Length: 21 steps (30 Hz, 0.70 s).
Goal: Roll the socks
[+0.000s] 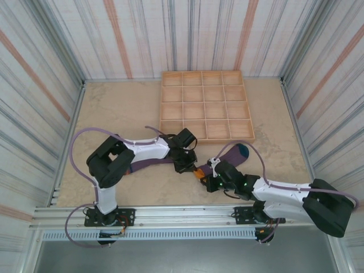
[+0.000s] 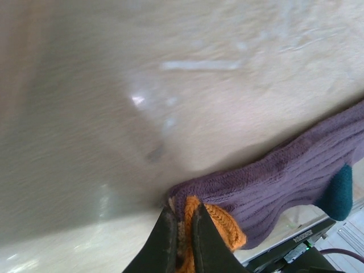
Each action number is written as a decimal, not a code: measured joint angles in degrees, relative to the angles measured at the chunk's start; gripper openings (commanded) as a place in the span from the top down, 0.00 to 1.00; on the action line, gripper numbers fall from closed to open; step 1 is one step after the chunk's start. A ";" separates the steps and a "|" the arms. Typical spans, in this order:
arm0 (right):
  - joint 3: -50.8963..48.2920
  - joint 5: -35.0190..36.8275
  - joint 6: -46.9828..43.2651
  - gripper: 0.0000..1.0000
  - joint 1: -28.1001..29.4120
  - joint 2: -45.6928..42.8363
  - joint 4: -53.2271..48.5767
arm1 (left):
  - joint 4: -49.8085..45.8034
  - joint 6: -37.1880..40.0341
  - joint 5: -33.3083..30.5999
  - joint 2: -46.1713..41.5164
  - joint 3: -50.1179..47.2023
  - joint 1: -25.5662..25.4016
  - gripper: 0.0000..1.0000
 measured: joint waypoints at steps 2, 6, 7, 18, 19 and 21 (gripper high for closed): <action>1.88 -1.62 -0.83 1.00 0.00 2.36 0.02 | -0.11 -0.63 -0.81 -2.34 -2.64 0.26 1.00; 4.63 -4.61 -1.79 1.00 0.00 7.13 1.07 | -0.48 -2.73 -3.15 -7.13 -7.32 0.33 0.93; 5.01 -5.49 -1.97 1.00 0.00 8.26 1.77 | -0.74 -3.23 -3.76 -8.20 -8.20 0.31 0.87; 4.24 -10.36 -0.15 1.00 -1.90 11.30 6.62 | -3.52 -5.77 -9.07 -12.63 -10.03 -0.02 0.30; 3.76 -11.06 0.50 1.00 -2.56 11.30 7.41 | -3.61 -5.73 -9.55 -12.92 -10.03 -0.17 0.27; 2.73 -12.35 1.68 1.00 -3.85 11.30 8.92 | -3.93 -5.51 -10.62 -13.44 -10.01 -0.59 0.21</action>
